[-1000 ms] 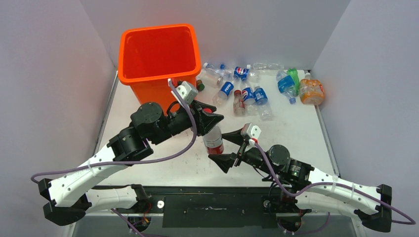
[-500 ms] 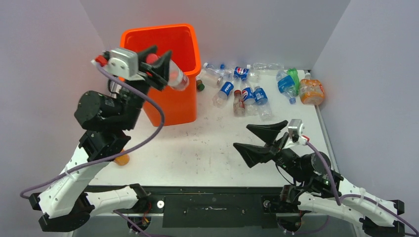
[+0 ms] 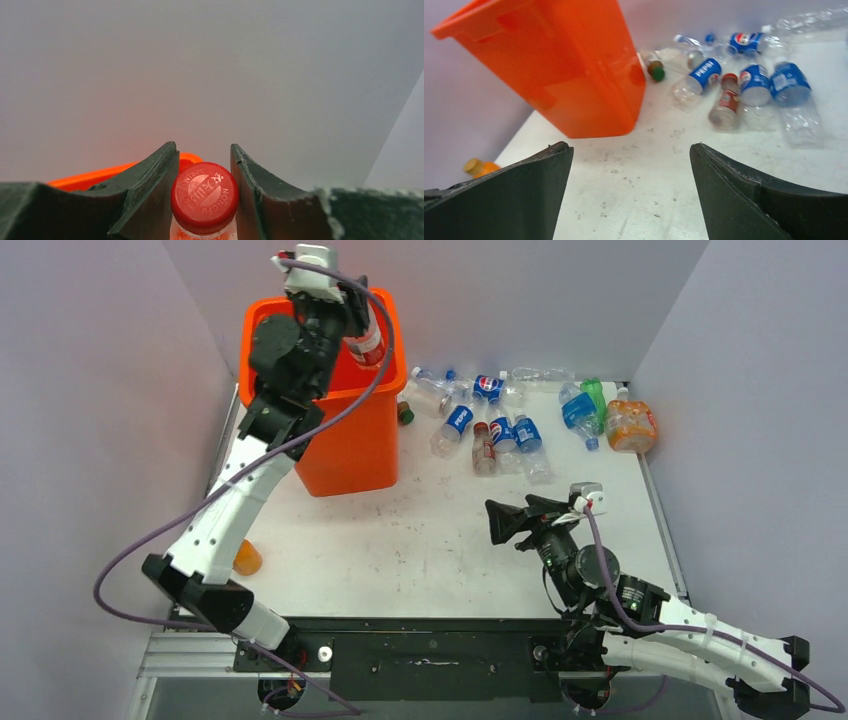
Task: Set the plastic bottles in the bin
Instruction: Place the plastic bottle in the trash bin.
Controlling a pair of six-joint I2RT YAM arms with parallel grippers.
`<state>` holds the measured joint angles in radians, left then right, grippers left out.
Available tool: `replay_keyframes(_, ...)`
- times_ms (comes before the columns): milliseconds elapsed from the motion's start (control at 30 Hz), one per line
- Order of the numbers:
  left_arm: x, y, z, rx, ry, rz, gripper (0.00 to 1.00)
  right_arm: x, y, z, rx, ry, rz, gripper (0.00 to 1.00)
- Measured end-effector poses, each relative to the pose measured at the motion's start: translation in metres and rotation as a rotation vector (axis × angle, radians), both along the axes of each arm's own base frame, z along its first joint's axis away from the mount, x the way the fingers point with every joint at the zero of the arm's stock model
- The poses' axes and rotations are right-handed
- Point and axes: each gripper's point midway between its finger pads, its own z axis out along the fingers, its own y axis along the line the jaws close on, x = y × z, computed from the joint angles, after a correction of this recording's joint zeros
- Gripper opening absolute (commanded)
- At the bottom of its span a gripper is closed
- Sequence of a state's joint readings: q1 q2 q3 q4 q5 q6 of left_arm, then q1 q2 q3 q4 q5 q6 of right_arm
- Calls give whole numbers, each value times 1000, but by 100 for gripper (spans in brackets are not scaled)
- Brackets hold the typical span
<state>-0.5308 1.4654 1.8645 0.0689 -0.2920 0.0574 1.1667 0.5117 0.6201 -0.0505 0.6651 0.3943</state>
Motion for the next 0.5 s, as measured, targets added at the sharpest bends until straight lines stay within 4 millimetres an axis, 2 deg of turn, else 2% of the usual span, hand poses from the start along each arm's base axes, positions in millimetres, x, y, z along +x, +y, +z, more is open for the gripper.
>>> replay_keyframes(133, 52, -29, -71, 62, 172, -15, 0, 7, -10, -25, -44, 38, -81, 90)
replay_keyframes(233, 72, -39, -114, 108, 285, -7, 0, 10, -17, -36, -56, 53, -127, 90)
replay_keyframes(267, 76, -40, -125, 121, 316, -2, 9, 11, -20, -39, -61, 57, -145, 90)
replay_keyframes(333, 80, -40, -142, 138, 364, 4, 52, 12, -24, -43, -63, 62, -172, 90)
replay_keyframes(400, 80, -40, -149, 146, 389, 4, 79, 13, -28, -44, -57, 68, -197, 90)
replay_keyframes(467, 78, -39, -146, 136, 385, 6, 98, 15, -35, -47, -51, 77, -237, 90)
replay_keyframes(500, 77, -38, -144, 131, 383, 6, 96, 16, -38, -49, -55, 84, -260, 90)
